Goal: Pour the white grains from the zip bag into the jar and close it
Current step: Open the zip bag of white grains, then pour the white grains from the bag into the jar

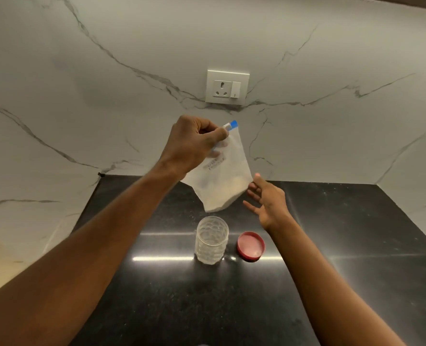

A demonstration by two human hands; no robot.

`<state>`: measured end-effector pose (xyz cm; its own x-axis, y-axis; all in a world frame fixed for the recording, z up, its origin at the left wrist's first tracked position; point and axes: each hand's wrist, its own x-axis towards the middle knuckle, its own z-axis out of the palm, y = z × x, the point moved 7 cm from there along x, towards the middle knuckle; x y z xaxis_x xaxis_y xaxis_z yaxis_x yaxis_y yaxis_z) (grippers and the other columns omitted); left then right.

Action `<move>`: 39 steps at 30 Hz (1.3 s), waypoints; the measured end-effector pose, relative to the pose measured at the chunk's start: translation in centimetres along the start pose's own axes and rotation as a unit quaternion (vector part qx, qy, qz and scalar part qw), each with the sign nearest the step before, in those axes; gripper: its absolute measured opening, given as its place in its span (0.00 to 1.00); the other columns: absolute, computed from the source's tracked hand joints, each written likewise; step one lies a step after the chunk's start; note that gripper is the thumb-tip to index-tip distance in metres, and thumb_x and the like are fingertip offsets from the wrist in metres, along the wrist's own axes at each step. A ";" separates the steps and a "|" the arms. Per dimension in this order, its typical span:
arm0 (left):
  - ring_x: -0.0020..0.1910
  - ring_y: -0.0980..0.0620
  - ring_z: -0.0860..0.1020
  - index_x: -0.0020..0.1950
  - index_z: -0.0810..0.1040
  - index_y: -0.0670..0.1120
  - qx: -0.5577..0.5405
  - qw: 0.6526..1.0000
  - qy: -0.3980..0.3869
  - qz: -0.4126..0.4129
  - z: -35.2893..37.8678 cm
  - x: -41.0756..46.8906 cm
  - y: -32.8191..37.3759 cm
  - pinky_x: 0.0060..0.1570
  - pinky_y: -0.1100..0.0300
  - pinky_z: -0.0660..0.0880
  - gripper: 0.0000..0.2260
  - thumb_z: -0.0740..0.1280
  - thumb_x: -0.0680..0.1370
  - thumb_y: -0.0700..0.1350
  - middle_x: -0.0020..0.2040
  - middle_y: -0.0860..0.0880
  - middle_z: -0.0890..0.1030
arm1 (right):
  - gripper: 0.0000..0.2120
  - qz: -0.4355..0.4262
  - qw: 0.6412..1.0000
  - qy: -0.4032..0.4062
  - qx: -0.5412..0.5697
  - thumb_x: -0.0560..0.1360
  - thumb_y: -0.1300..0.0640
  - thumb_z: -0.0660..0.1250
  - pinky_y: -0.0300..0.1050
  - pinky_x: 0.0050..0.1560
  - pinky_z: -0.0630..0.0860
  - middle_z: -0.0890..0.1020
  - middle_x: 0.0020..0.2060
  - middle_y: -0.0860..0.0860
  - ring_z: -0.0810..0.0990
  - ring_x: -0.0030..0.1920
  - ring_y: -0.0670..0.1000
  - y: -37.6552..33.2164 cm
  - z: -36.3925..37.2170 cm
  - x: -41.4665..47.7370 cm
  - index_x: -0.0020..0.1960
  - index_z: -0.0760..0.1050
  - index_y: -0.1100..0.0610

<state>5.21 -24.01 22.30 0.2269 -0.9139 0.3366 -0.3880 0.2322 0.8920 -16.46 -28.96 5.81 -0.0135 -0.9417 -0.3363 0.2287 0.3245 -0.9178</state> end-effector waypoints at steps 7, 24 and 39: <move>0.42 0.53 0.88 0.49 0.87 0.37 -0.082 0.995 -0.053 -0.006 5.0 -1.6 0.1 0.39 0.62 0.84 0.09 0.75 0.80 0.43 0.44 0.45 0.89 | 0.14 0.038 0.999 0.016 -0.011 0.80 0.46 0.70 0.61 0.54 0.83 0.86 0.56 0.56 0.84 0.57 0.59 1.2 -5.3 -0.3 0.59 0.81 0.55; 0.47 0.48 0.89 0.55 0.85 0.40 -0.190 0.969 -0.052 -0.149 5.4 -6.6 -7.7 0.42 0.56 0.86 0.10 0.70 0.83 0.47 0.48 0.46 0.89 | 0.14 -0.182 0.981 0.062 -0.018 0.78 0.46 0.72 0.56 0.54 0.78 0.79 0.39 0.50 0.76 0.47 0.53 -6.8 -10.2 -2.1 0.42 0.78 0.56; 0.49 0.48 0.89 0.58 0.83 0.42 -0.172 0.968 -0.007 -0.181 4.1 -9.8 -12.2 0.43 0.56 0.86 0.09 0.69 0.83 0.46 0.50 0.46 0.89 | 0.12 -0.374 0.908 0.050 -0.182 0.80 0.48 0.72 0.52 0.41 0.77 0.79 0.37 0.55 0.76 0.38 0.52 -10.0 -6.3 -5.8 0.44 0.78 0.55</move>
<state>4.07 -19.29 6.84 0.2787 -0.9602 -0.0187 0.0361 -0.0089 0.9993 -24.75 -26.17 15.60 -0.1243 -0.9037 0.4098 -0.2173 -0.3782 -0.8999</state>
